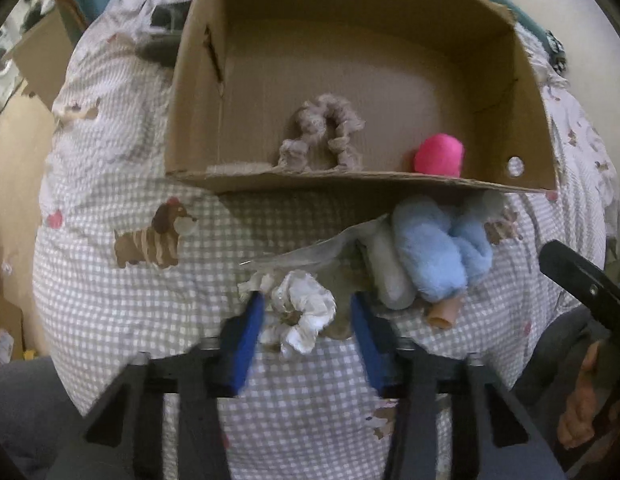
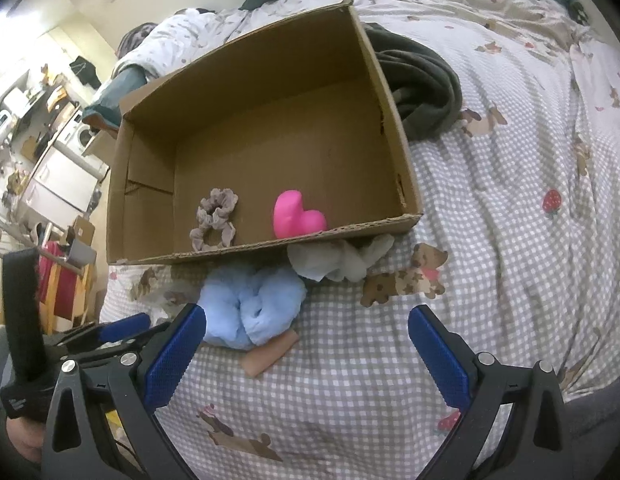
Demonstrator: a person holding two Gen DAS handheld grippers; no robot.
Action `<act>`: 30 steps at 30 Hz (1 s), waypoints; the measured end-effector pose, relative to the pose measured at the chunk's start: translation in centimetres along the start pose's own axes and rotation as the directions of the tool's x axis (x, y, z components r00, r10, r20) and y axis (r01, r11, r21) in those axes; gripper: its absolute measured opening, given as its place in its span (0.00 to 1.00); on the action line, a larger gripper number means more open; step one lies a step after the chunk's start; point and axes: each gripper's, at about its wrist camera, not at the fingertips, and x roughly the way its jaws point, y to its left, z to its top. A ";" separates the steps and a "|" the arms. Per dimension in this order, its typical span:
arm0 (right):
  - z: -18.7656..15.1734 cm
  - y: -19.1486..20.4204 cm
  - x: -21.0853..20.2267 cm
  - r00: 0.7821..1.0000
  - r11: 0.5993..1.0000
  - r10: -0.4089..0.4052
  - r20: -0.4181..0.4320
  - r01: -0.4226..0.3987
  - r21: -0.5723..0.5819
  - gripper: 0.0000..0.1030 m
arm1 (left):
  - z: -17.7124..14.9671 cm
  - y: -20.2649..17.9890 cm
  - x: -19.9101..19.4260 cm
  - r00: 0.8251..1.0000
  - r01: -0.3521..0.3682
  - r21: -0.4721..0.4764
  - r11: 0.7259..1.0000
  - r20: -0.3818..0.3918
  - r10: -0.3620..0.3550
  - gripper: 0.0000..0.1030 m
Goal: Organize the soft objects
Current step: 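Lower the left tool and grasp the white lace scrunchie, then hold the white scrunchie in the left tool while the right tool grasps the tan foam piece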
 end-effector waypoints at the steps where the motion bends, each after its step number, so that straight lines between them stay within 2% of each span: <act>1: 0.0 0.1 0.1 1.000 1.000 -0.001 -0.002 0.001 -0.005 1.00 | 0.0 0.4 0.1 1.000 -0.003 -0.015 1.000 -0.003 0.003 0.16; 5: 0.0 0.5 0.3 1.000 1.000 -0.009 -0.005 0.009 -0.021 1.00 | -0.1 1.3 -0.9 1.000 0.028 -0.064 0.998 0.006 -0.028 0.13; 9: 0.1 0.4 0.4 1.000 1.000 -0.010 -0.007 0.010 -0.014 1.00 | -0.7 1.4 -2.7 0.999 0.028 -0.054 0.998 0.029 -0.026 0.12; 14: -0.1 0.5 0.6 1.000 1.000 -0.008 -0.013 0.008 -0.019 1.00 | -1.4 1.8 -5.9 0.995 0.019 -0.056 0.998 0.099 -0.014 0.12; 17: -0.1 0.4 0.3 1.000 1.000 0.009 -0.008 -0.009 -0.008 1.00 | -2.1 2.3 -7.6 0.987 -0.007 -0.069 0.998 0.158 0.017 0.12; 21: -0.3 -0.1 -0.1 1.000 1.000 0.018 -0.005 -0.018 0.008 1.00 | -2.8 2.8 -9.0 0.968 -0.043 -0.091 0.995 0.241 0.064 0.12; 24: -0.6 -0.1 -0.1 1.000 1.000 -0.010 -0.015 0.010 -0.008 1.00 | -2.5 2.8 -9.4 0.952 -0.070 -0.102 0.992 0.289 0.097 0.12; 27: -1.0 0.8 0.6 0.999 0.997 -0.031 -0.040 0.028 -0.071 1.00 | -2.2 2.9 -9.0 0.955 -0.060 -0.110 0.992 0.284 0.090 0.12; 29: -1.4 2.0 1.3 0.997 0.991 -0.038 -0.065 0.030 -0.133 0.84 | -2.1 2.8 -8.6 0.957 -0.057 -0.111 0.992 0.277 0.086 0.12; 30: -1.7 2.6 1.8 0.996 0.986 -0.043 -0.084 0.028 -0.166 0.81 | -2.1 2.8 -8.5 0.959 -0.048 -0.112 0.993 0.274 0.077 0.12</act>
